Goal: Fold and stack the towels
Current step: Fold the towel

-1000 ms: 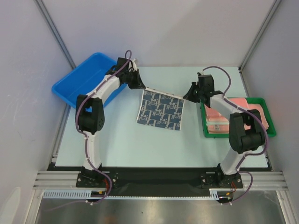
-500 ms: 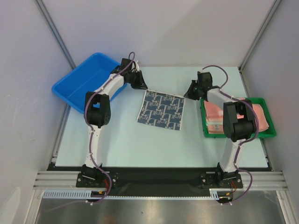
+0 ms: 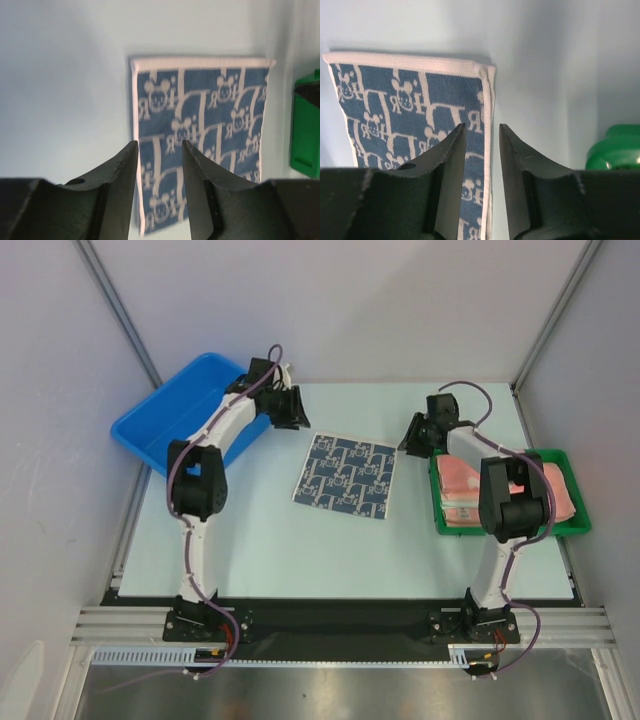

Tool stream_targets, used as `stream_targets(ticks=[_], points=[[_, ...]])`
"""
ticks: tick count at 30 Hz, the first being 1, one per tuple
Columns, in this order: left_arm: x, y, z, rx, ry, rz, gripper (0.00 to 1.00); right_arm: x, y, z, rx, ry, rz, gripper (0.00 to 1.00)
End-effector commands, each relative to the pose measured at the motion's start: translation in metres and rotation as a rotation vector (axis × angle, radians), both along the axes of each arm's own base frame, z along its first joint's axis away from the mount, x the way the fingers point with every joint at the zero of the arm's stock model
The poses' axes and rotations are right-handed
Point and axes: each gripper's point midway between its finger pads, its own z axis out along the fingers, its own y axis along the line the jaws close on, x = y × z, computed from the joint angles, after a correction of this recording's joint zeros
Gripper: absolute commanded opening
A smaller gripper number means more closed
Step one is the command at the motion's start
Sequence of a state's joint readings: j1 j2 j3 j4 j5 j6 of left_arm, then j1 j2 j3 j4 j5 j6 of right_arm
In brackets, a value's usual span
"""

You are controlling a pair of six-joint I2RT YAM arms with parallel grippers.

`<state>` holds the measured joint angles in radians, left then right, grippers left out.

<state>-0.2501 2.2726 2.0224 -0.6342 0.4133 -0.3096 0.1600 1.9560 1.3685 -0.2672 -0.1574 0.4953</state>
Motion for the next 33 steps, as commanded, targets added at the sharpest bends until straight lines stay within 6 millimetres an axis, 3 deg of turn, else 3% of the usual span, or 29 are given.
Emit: stream_targets(ticks=[1, 4, 5, 6, 7, 8, 9, 11, 12, 13, 21, 25, 33], points=[[-0.030, 0.020, 0.055, 0.050, -0.086, 0.005, 0.45, -0.011, 0.002, 0.039, -0.015, -0.059, 0.035, 0.36], [-0.071, 0.028, 0.041, 0.057, -0.039, 0.016, 0.44, -0.039, 0.012, 0.036, -0.029, -0.012, 0.097, 0.34], [-0.091, 0.033, 0.015, 0.071, 0.015, 0.021, 0.44, -0.047, 0.015, 0.036, -0.032, -0.004, 0.112, 0.34], [-0.102, 0.033, 0.027, 0.055, -0.010, 0.028, 0.44, -0.058, 0.022, 0.043, -0.034, -0.006, 0.140, 0.34], [-0.114, 0.032, 0.021, 0.053, 0.000, 0.021, 0.44, -0.072, 0.023, 0.036, -0.041, 0.022, 0.152, 0.34], [-0.132, 0.035, 0.000, 0.055, 0.033, 0.023, 0.45, -0.082, 0.026, 0.035, -0.044, 0.033, 0.165, 0.34], [-0.139, 0.035, 0.004, 0.039, 0.019, 0.029, 0.44, -0.092, 0.028, 0.040, -0.041, 0.025, 0.174, 0.35], [-0.157, 0.033, -0.016, 0.008, 0.052, 0.017, 0.45, -0.117, 0.035, 0.027, -0.036, 0.063, 0.201, 0.35], [-0.162, 0.031, -0.020, -0.010, 0.064, 0.021, 0.45, -0.124, 0.040, 0.034, -0.025, 0.038, 0.214, 0.36], [-0.167, 0.027, -0.023, -0.044, 0.082, 0.006, 0.44, -0.142, 0.045, 0.020, -0.020, 0.077, 0.228, 0.36], [-0.173, 0.028, -0.056, -0.029, 0.142, 0.029, 0.44, -0.194, 0.075, -0.011, -0.009, 0.095, 0.328, 0.39], [-0.170, 0.026, -0.058, -0.038, 0.138, 0.028, 0.44, -0.202, 0.073, -0.021, -0.042, 0.085, 0.326, 0.37], [-0.182, 0.025, -0.067, -0.026, 0.160, 0.018, 0.44, -0.201, 0.067, -0.006, -0.142, 0.006, 0.331, 0.42]])
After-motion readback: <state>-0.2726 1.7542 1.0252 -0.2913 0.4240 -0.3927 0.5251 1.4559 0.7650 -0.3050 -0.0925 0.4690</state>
